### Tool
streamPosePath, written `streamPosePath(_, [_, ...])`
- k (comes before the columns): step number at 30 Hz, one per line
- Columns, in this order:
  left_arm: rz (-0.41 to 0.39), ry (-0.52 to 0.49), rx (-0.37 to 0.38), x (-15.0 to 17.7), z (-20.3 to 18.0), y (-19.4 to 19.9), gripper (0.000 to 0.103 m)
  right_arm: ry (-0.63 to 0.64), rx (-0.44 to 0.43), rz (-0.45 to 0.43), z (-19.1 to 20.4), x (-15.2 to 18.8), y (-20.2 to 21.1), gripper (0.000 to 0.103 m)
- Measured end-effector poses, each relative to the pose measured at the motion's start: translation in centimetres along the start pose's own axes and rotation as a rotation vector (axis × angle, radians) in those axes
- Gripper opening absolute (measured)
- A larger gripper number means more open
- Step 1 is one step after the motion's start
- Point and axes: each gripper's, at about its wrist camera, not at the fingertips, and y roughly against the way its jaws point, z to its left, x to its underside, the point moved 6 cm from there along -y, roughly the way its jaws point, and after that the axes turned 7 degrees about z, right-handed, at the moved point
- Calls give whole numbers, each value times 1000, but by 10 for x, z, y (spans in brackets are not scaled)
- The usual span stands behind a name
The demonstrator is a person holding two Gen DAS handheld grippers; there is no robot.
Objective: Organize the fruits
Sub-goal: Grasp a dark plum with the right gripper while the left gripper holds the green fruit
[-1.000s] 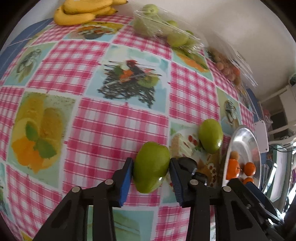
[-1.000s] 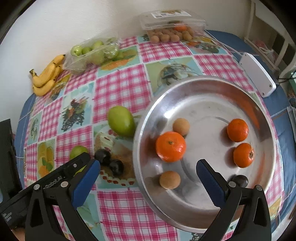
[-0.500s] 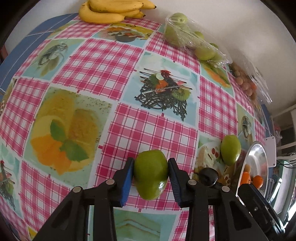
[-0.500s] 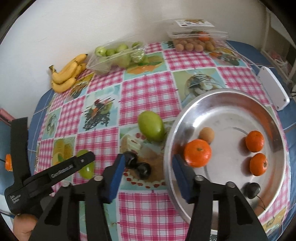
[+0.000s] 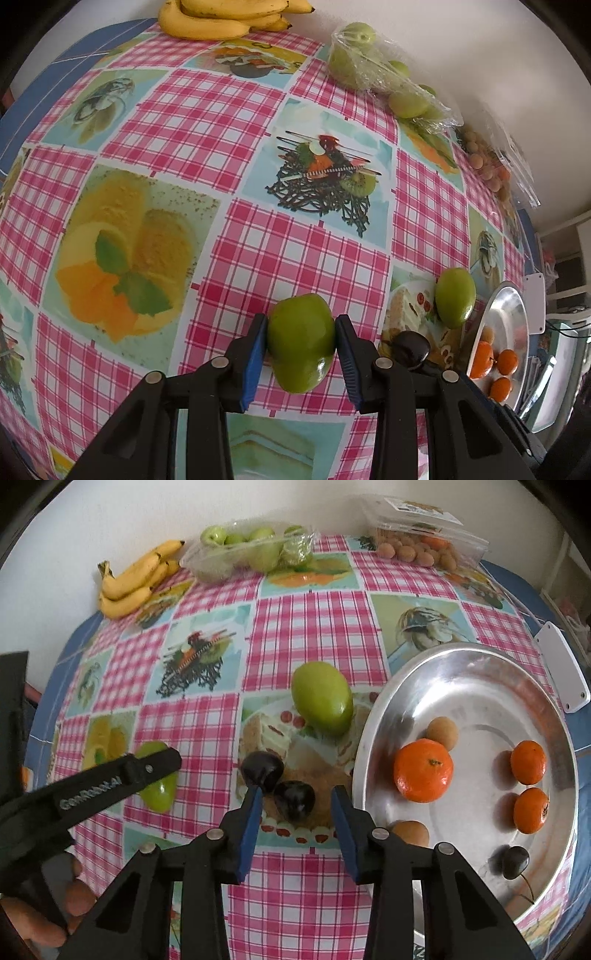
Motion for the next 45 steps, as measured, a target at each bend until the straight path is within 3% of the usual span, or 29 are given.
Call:
streamPosePath(6, [8,-15,10,1,-4,3,41,12,11,2,2,-1,-3,33])
streamPosePath(12, [17,-14,14,3,-5,5,53,21,14,17,4,0,-7,31])
streamPosePath(16, [13,-27,9,5,-6,7,53,19,14,25,3,1,-10,27])
streamPosePath(33, [27,-15,-6,6,-2,1,53,15,4,27,3,0,-13,27])
streamPosePath(36, [18,-21,3,6,-3,3,48,13,4,25,3,-1,-12,27])
streamPosePath(37, [13,-31,16,5,-5,5,39,12,5,24,3,-1,-12,27])
streamPosePath(45, [-17,-38,12,1,-8,14,39,3,2,4,1,-1,-6,26])
